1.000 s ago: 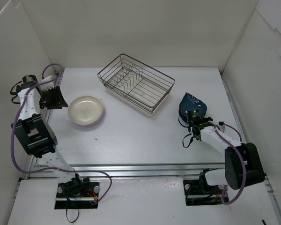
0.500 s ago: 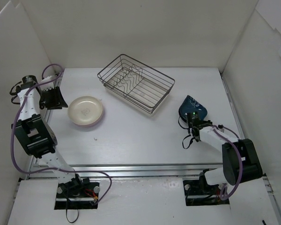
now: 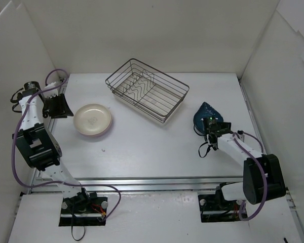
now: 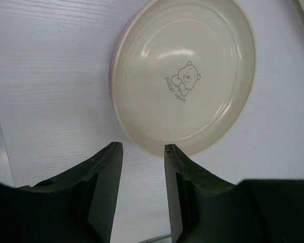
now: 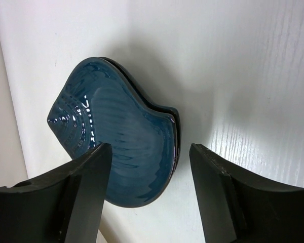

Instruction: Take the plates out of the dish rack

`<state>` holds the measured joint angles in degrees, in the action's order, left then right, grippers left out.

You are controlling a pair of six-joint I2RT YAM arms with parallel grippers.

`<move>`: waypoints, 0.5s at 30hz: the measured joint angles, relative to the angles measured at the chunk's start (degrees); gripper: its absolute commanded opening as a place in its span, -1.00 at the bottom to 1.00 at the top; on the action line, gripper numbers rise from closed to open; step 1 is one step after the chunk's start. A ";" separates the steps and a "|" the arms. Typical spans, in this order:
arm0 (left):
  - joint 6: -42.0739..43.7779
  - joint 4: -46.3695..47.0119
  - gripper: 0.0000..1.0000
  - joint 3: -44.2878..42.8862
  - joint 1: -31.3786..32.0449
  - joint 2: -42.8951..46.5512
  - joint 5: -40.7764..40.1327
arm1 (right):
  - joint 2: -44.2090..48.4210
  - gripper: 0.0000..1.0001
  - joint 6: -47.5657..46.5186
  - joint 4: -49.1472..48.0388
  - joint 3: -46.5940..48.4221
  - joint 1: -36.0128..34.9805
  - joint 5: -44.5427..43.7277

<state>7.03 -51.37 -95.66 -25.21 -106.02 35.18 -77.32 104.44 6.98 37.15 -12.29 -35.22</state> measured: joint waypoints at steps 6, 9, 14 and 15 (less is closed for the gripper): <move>0.02 -0.11 -0.23 0.00 0.00 0.00 -0.02 | 1.18 0.78 -7.02 5.53 4.13 0.00 0.31; 0.11 -0.20 -0.23 0.00 0.00 0.00 -0.28 | 1.18 0.91 -15.15 11.04 10.45 0.00 0.61; 0.83 -0.33 -0.21 0.00 -0.07 0.52 -1.95 | 1.55 0.96 -31.80 18.93 21.38 0.00 0.48; 1.25 -0.35 -0.21 0.00 -0.15 0.87 -2.43 | 2.01 0.96 -35.78 19.47 22.16 0.00 0.26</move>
<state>8.27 -51.72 -95.66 -25.36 -105.14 32.75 -75.31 68.66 26.46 59.31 -12.29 -34.96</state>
